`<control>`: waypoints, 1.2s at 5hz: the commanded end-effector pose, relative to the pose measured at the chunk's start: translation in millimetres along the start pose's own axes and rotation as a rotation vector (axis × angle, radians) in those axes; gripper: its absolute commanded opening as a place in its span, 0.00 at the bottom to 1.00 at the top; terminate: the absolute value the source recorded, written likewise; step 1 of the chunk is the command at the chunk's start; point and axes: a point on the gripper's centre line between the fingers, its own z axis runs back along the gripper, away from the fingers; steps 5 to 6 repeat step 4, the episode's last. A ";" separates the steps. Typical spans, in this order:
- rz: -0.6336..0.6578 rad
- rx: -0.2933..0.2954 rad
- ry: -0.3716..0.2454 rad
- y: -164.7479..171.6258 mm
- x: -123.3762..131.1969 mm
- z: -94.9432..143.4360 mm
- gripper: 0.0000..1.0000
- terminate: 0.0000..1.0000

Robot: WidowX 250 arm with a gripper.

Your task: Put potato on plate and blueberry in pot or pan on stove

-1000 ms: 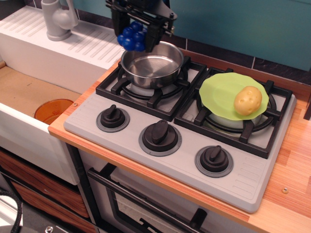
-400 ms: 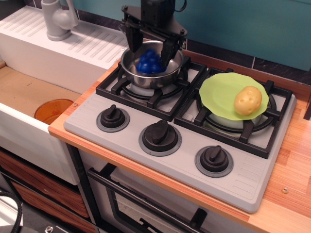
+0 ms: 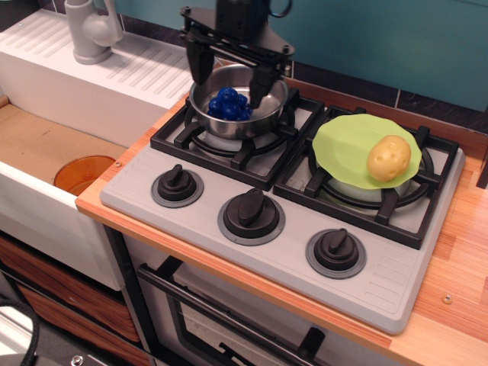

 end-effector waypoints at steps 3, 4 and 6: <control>0.077 -0.058 -0.042 -52.1 -2.5 39.6 1.00 0.00; 0.069 -0.060 -0.034 -53.5 -4.9 37.1 1.00 1.00; 0.069 -0.060 -0.034 -53.5 -4.9 37.1 1.00 1.00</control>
